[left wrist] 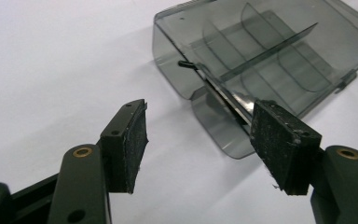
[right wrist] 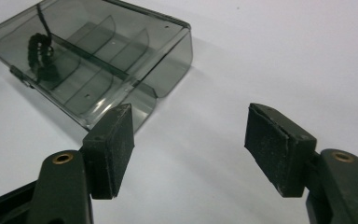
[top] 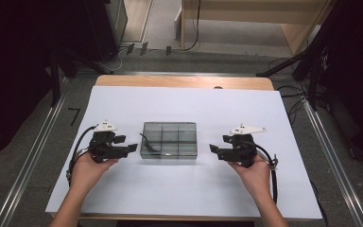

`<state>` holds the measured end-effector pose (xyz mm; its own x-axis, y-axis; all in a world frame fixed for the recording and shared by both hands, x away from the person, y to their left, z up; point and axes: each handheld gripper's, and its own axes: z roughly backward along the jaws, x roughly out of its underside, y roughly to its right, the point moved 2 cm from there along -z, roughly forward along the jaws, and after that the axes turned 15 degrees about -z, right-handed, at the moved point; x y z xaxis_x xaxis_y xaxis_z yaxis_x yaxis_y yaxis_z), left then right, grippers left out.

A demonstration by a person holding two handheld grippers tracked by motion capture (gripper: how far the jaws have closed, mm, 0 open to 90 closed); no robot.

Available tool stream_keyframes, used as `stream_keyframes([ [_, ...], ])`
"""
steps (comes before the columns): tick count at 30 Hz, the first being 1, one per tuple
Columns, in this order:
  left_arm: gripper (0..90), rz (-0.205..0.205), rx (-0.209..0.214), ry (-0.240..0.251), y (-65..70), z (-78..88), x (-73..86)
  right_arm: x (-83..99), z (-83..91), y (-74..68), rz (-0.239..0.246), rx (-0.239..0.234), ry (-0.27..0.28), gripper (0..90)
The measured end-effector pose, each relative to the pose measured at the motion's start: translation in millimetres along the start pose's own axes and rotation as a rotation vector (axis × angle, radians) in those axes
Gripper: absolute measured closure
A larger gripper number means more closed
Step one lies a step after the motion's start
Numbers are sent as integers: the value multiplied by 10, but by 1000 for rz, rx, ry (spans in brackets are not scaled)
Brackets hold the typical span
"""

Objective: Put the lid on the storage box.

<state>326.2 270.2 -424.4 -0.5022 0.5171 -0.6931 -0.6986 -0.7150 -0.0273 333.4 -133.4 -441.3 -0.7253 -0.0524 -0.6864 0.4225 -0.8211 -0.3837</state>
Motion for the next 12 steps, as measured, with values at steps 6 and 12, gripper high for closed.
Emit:
stream_keyframes([
  [6, 351, 13, -9, -10, -79, -8, 53, -6, 4, 86, -9, 31, 3, 322],
  [12, 339, 28, -21, -10, -125, -11, 84, -1, -21, 116, -13, 54, -9, 304],
])
